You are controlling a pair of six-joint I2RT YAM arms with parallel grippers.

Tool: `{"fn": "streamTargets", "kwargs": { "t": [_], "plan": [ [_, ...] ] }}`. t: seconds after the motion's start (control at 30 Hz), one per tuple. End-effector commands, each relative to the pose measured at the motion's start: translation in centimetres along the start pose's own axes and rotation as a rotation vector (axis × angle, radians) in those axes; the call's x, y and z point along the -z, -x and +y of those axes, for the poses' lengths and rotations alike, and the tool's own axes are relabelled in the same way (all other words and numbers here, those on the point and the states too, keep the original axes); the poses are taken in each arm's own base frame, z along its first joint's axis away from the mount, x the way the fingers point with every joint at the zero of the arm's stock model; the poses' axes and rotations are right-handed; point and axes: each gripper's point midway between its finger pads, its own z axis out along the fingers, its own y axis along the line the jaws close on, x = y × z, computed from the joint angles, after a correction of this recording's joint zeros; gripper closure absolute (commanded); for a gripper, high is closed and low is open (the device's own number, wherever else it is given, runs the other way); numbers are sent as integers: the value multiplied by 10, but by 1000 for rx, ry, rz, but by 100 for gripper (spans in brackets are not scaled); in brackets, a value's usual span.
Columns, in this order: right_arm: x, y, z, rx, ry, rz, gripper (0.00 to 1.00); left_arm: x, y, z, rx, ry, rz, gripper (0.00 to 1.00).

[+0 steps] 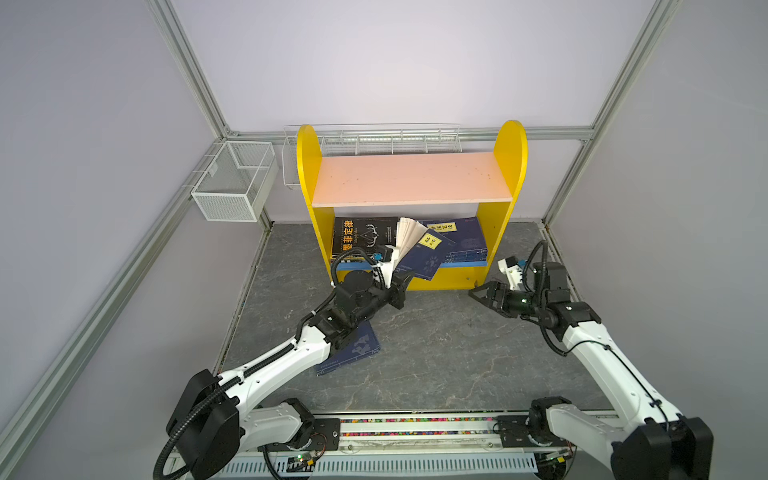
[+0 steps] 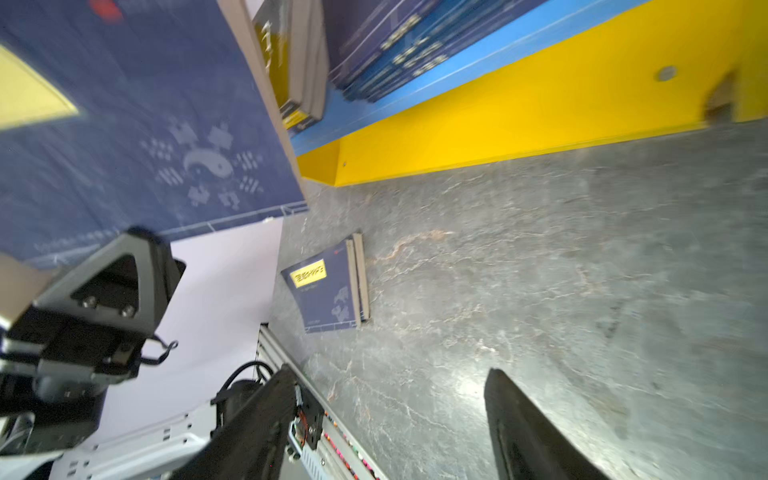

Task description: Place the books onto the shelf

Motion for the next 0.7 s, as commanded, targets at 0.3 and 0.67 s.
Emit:
{"fn": "streamTargets", "kwargs": {
  "t": [0.3, 0.67],
  "plan": [
    [4, 49, 80, 161, 304, -216, 23, 4, 65, -46, 336, -313, -232, 100],
    [11, 70, 120, 199, 458, -282, 32, 8, 69, -59, 326, -417, -249, 100]
  ]
}}
